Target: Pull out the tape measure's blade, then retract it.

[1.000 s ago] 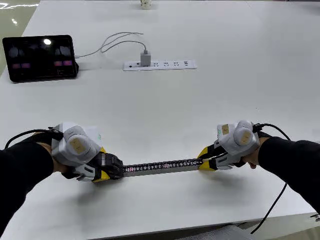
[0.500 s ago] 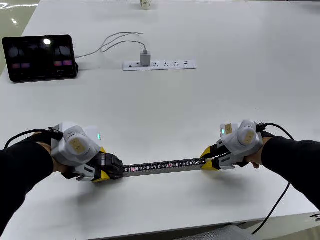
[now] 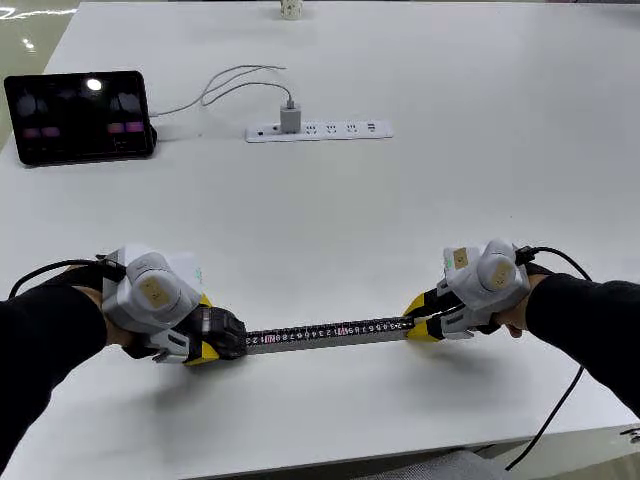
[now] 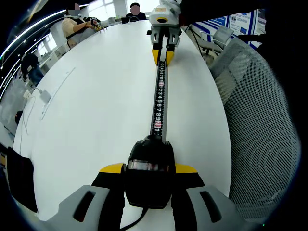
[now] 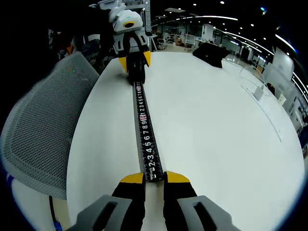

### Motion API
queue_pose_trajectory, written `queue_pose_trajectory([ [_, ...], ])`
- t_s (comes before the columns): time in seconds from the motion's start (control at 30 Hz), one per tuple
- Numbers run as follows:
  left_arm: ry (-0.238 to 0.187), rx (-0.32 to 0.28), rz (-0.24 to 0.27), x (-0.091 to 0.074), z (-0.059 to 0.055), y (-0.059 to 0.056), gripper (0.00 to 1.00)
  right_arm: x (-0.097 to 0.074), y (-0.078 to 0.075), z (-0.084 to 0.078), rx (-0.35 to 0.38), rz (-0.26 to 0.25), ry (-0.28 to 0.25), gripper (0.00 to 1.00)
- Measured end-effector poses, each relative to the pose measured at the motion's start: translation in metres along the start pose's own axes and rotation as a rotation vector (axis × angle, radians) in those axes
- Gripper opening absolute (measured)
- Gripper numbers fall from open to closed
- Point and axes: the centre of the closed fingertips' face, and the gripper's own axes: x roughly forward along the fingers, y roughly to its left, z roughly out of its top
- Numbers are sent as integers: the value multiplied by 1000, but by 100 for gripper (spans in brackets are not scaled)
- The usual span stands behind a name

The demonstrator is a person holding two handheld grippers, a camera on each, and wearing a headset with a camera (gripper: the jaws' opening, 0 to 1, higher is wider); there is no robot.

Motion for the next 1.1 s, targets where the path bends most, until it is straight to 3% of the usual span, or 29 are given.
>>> queue_pose_trajectory([
  [0.4, -9, -10, -9, -1, 0, 2, 32, 1, 0, 1, 3, 2, 4, 11],
  [0.63, -8, 16, -24, 0, 0, 1, 32, 0, 4, 0, 21, 11, 4, 11],
  [1.1, -11, 28, -15, 0, 0, 0, 32, 1, 6, 0, -10, 6, 22, 12],
])
